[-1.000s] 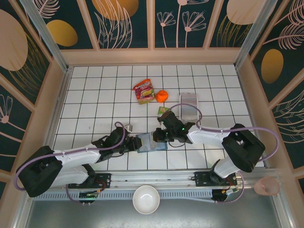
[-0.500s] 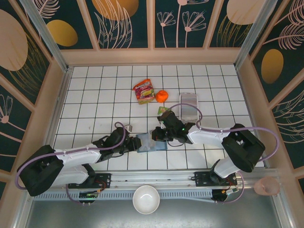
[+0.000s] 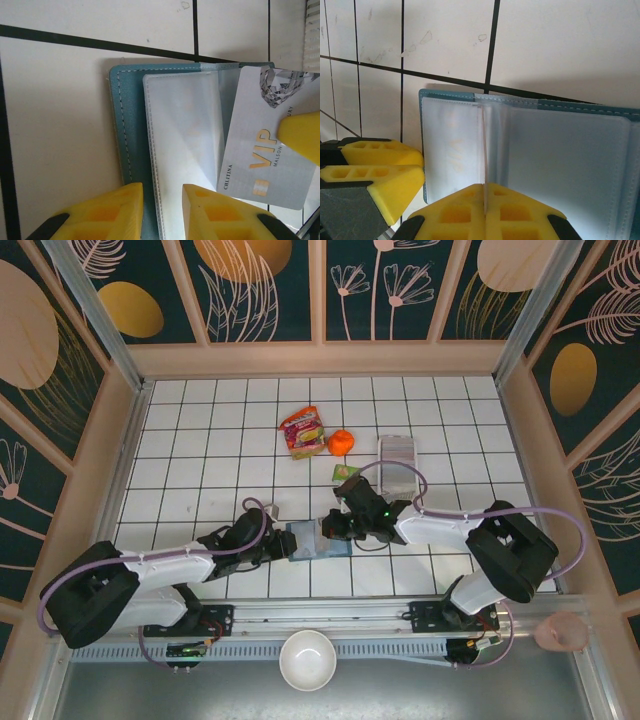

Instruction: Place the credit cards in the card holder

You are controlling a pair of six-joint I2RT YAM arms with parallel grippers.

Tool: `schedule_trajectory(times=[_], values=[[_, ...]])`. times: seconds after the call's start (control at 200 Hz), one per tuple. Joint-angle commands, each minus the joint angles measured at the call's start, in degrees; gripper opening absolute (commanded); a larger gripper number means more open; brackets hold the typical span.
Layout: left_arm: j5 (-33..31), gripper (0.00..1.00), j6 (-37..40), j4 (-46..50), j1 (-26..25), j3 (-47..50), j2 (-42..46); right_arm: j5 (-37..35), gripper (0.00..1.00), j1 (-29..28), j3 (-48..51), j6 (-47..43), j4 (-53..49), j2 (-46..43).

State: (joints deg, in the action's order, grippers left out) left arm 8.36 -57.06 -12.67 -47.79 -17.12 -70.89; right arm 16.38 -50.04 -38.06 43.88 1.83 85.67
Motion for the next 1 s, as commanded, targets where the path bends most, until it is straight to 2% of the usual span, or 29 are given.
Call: schedule_trajectory(times=[0.0,0.996], values=[[-0.35,0.25,0.98,-0.49,-0.17,0.51,-0.64,0.00,0.00,-0.67,1.38,1.63,1.94,0.49],[-0.27,0.07,0.98,-1.57,-0.15,1.48,-2.43,2.87,0.00,-0.67,5.71,7.06,10.96,0.61]])
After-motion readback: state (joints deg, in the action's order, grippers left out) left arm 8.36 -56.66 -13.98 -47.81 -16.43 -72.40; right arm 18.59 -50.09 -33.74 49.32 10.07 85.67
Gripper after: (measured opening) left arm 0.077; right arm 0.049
